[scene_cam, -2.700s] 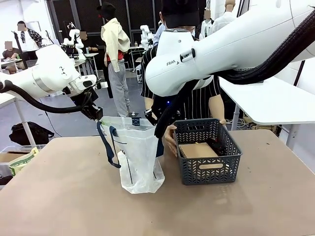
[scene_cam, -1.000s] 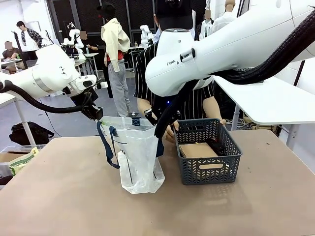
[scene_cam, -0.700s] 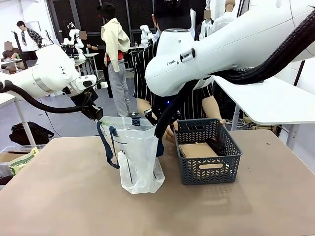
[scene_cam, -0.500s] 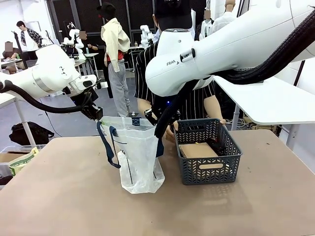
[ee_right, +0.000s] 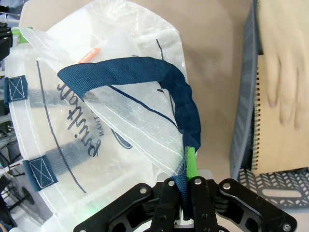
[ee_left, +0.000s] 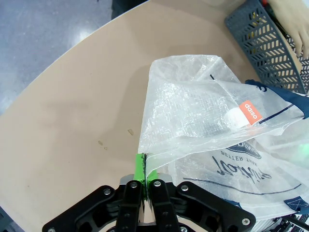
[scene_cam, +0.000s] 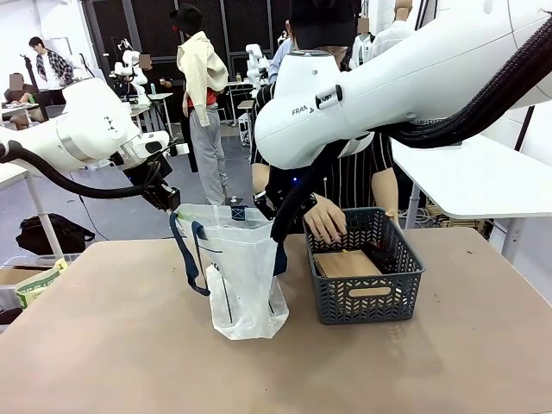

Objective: Transfer purchased items from the store into the shopping bag.
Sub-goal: Move the Reusable shopping bag to the right side of the table.

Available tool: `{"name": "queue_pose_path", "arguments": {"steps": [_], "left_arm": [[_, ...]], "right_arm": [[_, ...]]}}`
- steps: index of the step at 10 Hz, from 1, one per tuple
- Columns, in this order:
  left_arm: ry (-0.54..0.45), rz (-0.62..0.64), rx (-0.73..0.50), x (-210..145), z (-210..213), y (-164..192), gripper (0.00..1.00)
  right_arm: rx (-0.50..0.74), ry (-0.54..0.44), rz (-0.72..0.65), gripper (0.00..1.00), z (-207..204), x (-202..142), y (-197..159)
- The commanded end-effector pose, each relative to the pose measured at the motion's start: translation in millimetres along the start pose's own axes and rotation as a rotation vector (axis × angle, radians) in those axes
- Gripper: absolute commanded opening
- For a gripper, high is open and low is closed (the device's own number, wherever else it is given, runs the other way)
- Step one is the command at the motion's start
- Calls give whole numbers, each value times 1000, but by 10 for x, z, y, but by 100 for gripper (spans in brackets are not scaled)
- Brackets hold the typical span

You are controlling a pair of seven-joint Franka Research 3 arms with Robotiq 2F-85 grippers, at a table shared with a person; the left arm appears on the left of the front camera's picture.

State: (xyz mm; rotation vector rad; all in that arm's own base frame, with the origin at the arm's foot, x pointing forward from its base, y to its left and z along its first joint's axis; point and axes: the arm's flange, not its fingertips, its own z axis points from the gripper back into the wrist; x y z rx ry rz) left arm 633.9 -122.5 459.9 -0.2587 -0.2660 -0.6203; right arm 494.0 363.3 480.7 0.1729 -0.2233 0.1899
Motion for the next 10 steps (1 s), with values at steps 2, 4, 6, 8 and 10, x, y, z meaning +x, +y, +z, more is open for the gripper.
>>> {"name": "queue_pose_path", "arguments": {"steps": [2, 4, 6, 8, 10], "left_arm": [[3, 8, 8, -39, 27, 19, 0], [3, 8, 8, -39, 27, 19, 0], [3, 8, 8, -39, 27, 19, 0], [3, 8, 8, -39, 27, 19, 0], [3, 8, 8, -39, 27, 19, 0]], "right_arm": [[11, 4, -11, 0, 7, 4, -32], [11, 4, -11, 0, 7, 4, -32], [11, 4, -11, 0, 7, 4, -32], [11, 4, -11, 0, 7, 4, -32], [11, 4, -11, 0, 7, 4, -32]]}}
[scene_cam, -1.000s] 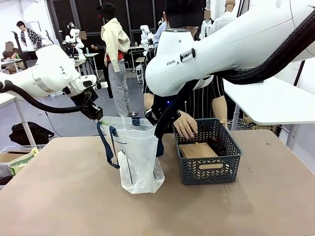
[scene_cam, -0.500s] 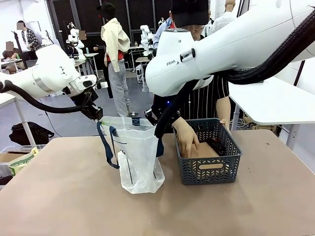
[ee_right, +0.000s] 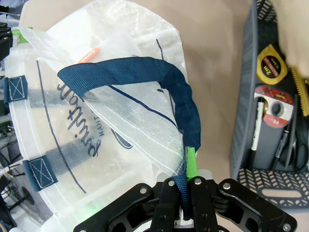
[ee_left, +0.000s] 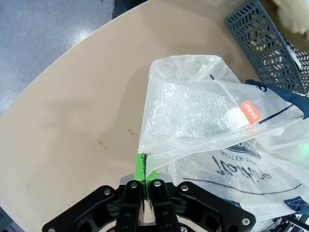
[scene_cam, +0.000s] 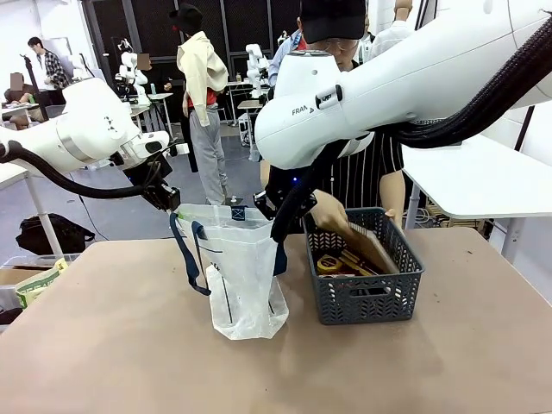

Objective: Transfer purchased items from the store into the shopping bag.
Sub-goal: Move the Reusable shopping bag to the right side of the table.

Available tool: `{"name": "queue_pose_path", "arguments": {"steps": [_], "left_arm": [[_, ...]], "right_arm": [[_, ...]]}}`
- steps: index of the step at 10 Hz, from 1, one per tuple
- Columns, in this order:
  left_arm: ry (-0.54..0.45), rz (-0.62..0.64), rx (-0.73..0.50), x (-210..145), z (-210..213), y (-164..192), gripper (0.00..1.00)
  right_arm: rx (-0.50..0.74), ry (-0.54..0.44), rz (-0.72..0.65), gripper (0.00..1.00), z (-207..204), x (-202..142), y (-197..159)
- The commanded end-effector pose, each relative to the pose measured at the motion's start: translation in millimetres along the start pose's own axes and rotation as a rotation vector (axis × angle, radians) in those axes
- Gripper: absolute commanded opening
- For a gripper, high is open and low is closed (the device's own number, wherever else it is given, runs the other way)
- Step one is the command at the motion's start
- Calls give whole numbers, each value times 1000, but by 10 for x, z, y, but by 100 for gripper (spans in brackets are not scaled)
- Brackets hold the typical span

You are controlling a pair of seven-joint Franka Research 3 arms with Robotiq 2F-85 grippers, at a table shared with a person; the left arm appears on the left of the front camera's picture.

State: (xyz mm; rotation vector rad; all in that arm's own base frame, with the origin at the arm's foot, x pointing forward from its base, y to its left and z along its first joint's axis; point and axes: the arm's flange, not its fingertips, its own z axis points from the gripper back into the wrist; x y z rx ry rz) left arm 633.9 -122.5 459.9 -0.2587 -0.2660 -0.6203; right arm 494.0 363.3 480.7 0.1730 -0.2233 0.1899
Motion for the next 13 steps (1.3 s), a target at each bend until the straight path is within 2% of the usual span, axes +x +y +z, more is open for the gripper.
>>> {"name": "queue_pose_path", "arguments": {"steps": [1, 13], "left_arm": [[3, 8, 8, -39, 27, 19, 0], [3, 8, 8, -39, 27, 19, 0]], "right_arm": [[11, 4, -11, 0, 7, 4, -32], [11, 4, -11, 0, 7, 4, -32]]}}
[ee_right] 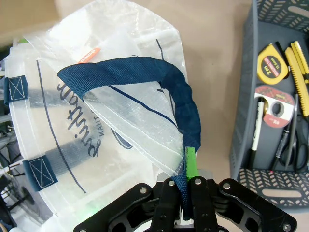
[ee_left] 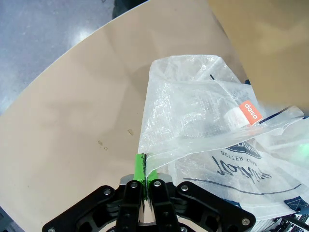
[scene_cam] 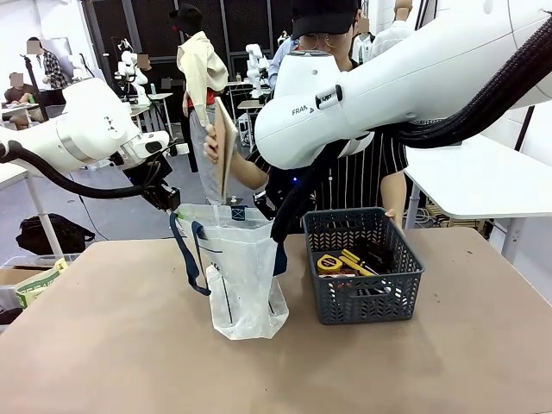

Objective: Transfer purchased items from the store into the shopping bag.
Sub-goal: Move the Reusable shopping bag to the right side of the table.

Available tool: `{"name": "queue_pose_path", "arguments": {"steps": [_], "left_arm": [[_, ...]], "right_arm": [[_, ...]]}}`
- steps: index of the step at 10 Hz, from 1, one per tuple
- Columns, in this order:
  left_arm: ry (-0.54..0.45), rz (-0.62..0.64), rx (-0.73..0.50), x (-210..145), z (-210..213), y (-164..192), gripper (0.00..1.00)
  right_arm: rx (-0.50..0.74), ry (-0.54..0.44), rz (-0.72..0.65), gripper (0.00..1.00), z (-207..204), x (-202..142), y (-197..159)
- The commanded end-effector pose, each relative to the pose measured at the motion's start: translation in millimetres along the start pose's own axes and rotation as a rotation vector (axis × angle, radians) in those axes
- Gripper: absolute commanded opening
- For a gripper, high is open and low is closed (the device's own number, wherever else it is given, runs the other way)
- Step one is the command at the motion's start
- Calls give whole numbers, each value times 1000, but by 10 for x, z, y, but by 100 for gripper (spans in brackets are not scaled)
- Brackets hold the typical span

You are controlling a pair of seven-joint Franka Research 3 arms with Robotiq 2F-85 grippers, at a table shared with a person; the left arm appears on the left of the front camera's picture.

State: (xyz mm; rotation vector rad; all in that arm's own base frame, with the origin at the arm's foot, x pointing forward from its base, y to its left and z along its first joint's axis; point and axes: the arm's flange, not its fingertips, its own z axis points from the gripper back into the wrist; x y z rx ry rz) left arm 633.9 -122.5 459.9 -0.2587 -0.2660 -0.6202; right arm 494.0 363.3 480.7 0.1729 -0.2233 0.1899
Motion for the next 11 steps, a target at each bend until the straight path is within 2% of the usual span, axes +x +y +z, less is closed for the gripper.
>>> {"name": "queue_pose_path", "arguments": {"steps": [1, 11], "left_arm": [[3, 8, 8, -39, 27, 19, 0], [3, 8, 8, -39, 27, 19, 0]], "right_arm": [[11, 4, -11, 0, 7, 4, -32], [11, 4, -11, 0, 7, 4, -32]]}}
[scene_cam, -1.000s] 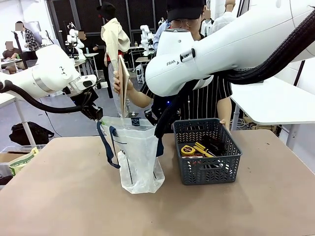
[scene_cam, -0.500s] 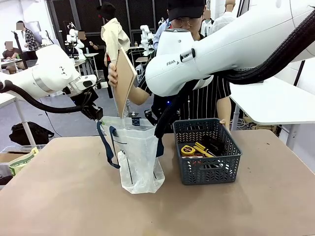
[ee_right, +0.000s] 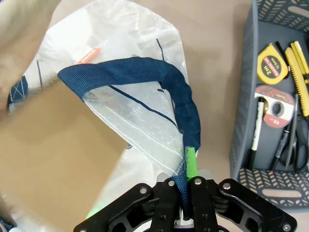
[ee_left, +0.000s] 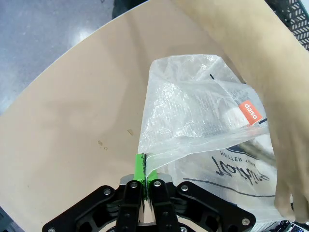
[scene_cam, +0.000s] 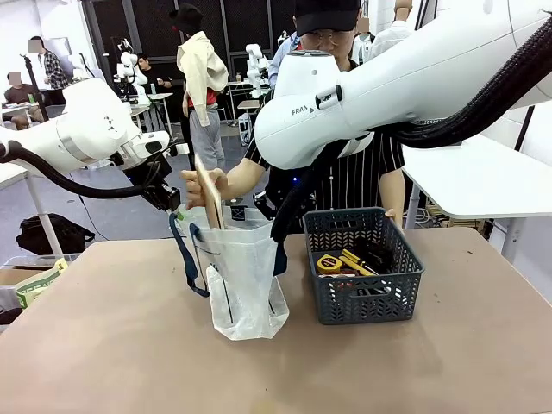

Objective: Transfer purchased items from the store into the shopping bag.
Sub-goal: Move the Reusable shopping bag to the right side of the table.

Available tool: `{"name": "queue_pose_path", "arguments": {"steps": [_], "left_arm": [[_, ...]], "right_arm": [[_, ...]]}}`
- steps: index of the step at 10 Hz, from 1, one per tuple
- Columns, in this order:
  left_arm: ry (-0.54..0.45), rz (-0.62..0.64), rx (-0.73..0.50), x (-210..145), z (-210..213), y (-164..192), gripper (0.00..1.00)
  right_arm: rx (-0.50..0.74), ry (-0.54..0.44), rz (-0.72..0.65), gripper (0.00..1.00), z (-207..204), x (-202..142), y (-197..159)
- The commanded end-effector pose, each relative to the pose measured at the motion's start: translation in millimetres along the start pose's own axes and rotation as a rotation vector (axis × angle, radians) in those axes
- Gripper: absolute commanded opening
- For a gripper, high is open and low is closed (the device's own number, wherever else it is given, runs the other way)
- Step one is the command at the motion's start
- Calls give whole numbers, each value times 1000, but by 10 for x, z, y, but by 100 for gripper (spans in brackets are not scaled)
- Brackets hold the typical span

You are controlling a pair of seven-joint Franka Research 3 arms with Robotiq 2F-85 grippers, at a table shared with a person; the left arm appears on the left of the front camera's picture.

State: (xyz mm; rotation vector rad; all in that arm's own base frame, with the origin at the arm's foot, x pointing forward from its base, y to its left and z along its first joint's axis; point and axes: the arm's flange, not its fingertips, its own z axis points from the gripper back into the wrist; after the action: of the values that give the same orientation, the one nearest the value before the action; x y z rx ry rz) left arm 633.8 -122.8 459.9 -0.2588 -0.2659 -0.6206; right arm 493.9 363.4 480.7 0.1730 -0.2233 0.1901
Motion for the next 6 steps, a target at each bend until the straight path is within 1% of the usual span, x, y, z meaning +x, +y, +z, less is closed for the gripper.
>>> {"name": "queue_pose_path", "arguments": {"steps": [1, 6], "left_arm": [[3, 8, 9, -40, 28, 21, 0], [3, 8, 9, -40, 28, 21, 0]], "right_arm": [[11, 4, -11, 0, 7, 5, -33], [11, 4, -11, 0, 7, 5, -33]]}}
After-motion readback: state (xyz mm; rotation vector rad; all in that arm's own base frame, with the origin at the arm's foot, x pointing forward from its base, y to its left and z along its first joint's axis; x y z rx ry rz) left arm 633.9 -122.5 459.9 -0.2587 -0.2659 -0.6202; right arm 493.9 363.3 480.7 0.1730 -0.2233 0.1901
